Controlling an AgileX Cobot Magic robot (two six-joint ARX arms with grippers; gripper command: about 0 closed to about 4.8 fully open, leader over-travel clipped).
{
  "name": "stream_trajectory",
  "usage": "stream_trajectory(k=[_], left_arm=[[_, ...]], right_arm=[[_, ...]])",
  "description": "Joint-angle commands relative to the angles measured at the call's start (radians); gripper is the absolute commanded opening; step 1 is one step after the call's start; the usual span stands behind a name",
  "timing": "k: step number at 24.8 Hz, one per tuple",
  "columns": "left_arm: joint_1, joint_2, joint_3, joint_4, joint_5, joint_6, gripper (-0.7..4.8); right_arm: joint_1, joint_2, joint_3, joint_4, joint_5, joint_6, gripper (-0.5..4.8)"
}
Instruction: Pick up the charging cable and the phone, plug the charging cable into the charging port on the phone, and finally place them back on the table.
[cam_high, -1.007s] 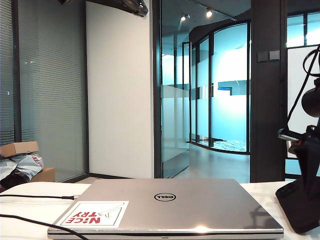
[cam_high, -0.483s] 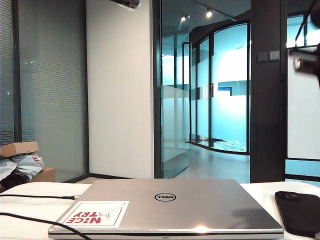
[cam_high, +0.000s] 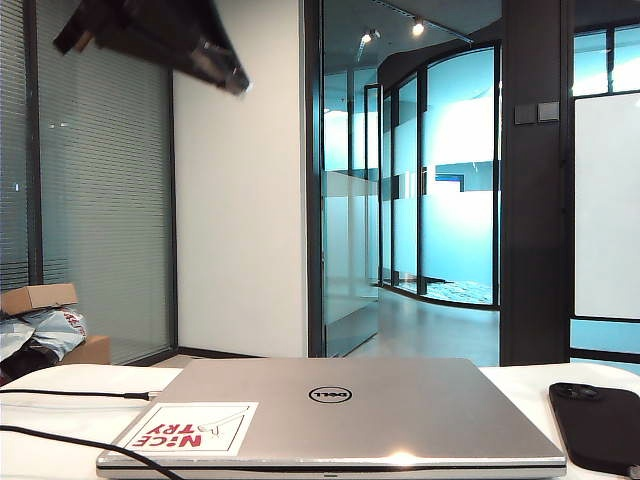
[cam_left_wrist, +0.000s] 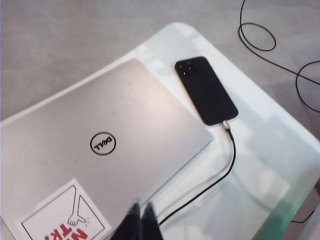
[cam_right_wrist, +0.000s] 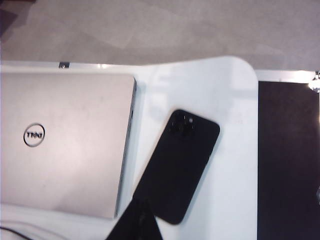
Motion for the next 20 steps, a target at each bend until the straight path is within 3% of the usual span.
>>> stream_trajectory(k=[1,7,13,20], left_arm=[[0.0,-0.036,-0.072,0.092,0.001,-0.004,-0.06],[0.0,-0.109,-0.23,0.293,0.001,-0.003,-0.06],[0.0,-0.121,-0.35,0.42,0.001,-0.004,-0.06],[0.001,-0.159,-0.356,0.51,0.001,-0.003,-0.05]], right_arm=[[0.002,-0.068,-0.076,0.064,-0.002,0.001,-0.08],[0.002,-0.175,-0.243,0.243,-0.005,0.011,-0.08],[0.002,-0.175,-0.252,0.203,-0.004,0.011,-0.08],[0.002,-0.175,-0.252,0.205,-0.004,0.011,-0.08]])
